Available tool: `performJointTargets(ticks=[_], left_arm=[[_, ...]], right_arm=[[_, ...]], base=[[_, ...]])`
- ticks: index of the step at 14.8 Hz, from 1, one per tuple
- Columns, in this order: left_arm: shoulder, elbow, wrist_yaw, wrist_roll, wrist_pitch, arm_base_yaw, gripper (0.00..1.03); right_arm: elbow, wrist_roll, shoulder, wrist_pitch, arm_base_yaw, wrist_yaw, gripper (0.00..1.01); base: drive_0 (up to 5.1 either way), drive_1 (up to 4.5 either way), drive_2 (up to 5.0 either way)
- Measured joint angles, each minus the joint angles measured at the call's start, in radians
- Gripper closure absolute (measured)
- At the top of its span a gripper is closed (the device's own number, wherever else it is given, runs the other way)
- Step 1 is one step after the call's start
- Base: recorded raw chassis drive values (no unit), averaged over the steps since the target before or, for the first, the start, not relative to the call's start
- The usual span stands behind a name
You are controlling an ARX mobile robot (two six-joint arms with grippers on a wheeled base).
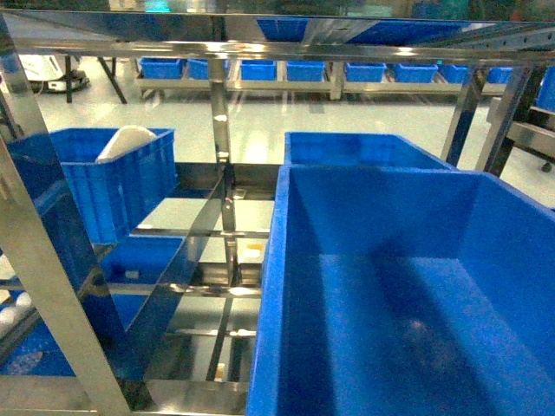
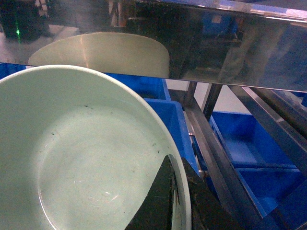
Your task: Place green bowl on second shelf with right arm
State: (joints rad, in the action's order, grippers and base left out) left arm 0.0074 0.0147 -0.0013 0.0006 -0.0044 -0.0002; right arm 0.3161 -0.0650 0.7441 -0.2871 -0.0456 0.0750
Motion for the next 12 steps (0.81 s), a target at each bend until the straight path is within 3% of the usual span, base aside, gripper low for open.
performJointTargets(ticks=[4,6,7,10,12], left_arm=[[0.000,0.000,0.000,0.000,0.000,0.000,0.05],[0.000,0.000,0.000,0.000,0.000,0.000,0.05],[0.000,0.000,0.000,0.000,0.000,0.000,0.05],[0.000,0.000,0.000,0.000,0.000,0.000,0.05],[0.000,0.000,0.000,0.000,0.000,0.000,0.05]], right_arm=[[-0.010,0.007,0.021,-0.053,0.013,0.009,0.99],[-0.019,0.050,0.117,-0.113,0.074,0.008,0.99],[-0.023,0.065,0.161,-0.135,0.079,0.009,0.99],[-0.039,0.089,0.294,-0.207,0.045,0.010,0.99],[-0.027,0.143,0.436,-0.286,-0.004,0.042,0.99]], base=[[0.0,0.00,0.0],[0.0,0.00,0.0],[0.0,0.00,0.0],[0.0,0.00,0.0],[0.0,0.00,0.0]])
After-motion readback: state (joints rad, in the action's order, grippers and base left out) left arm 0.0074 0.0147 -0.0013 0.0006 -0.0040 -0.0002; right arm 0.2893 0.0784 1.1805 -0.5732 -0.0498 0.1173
